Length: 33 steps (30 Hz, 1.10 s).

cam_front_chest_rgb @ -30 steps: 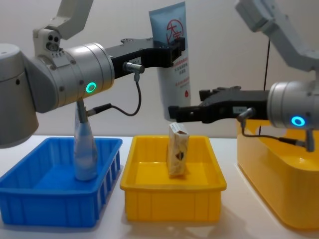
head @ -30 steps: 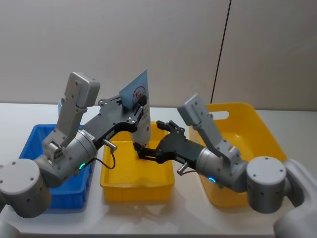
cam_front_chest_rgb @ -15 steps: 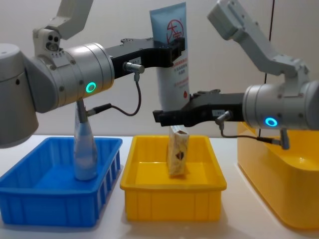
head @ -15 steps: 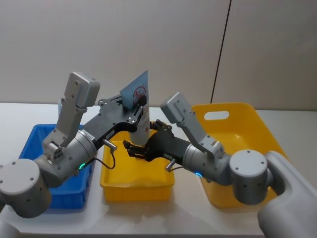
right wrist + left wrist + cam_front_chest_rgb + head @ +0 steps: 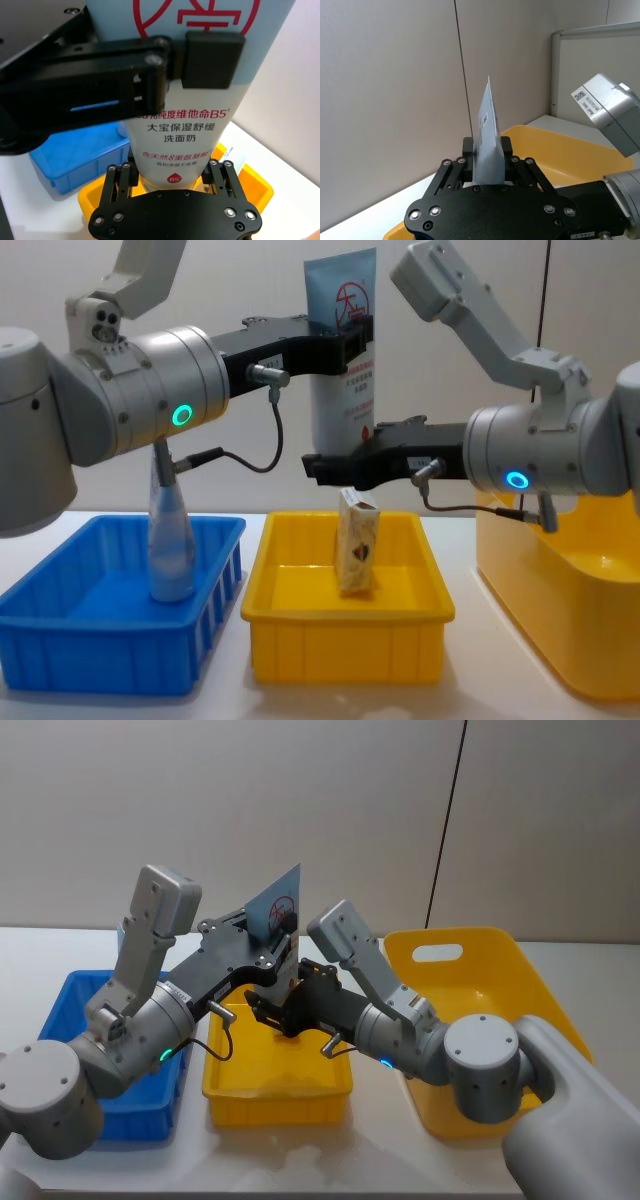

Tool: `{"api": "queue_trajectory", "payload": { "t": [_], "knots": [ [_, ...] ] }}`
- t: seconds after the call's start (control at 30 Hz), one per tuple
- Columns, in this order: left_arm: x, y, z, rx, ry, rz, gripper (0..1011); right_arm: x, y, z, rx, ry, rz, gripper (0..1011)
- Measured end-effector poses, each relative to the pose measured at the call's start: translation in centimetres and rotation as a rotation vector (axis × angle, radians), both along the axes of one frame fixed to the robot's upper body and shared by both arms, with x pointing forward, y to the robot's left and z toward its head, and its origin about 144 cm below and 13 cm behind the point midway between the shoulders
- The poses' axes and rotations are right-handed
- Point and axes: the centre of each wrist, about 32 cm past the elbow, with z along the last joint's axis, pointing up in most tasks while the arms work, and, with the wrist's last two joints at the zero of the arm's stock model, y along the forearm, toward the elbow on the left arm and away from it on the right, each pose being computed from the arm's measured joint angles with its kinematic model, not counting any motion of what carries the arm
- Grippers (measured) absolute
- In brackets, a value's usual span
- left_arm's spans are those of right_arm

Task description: Bimanual collaborative sorting of washing and personal care products

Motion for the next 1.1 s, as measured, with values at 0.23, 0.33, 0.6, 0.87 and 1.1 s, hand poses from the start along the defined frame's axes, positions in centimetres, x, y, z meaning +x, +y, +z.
{"api": "queue_trajectory", "payload": {
  "t": [0.23, 0.33, 0.6, 0.87, 1.1],
  "knots": [
    [0.0, 0.0, 0.0, 0.0, 0.0, 0.0, 475, 0.0, 0.2, 0.1, -0.001, -0.01, -0.007, 639],
    [0.0, 0.0, 0.0, 0.0, 0.0, 0.0, 574, -0.2, 0.2, 0.1, 0.003, -0.014, -0.011, 639],
    [0.0, 0.0, 0.0, 0.0, 0.0, 0.0, 826, -0.6, 0.0, 0.4, 0.036, -0.015, -0.044, 639],
    [0.0, 0.0, 0.0, 0.0, 0.0, 0.0, 1001, -1.1, -0.6, 0.7, 0.081, 0.007, -0.114, 639],
    [0.0, 0.0, 0.0, 0.0, 0.0, 0.0, 1001, -1.4, -1.5, 1.1, 0.117, 0.041, -0.199, 639]
  ]
}}
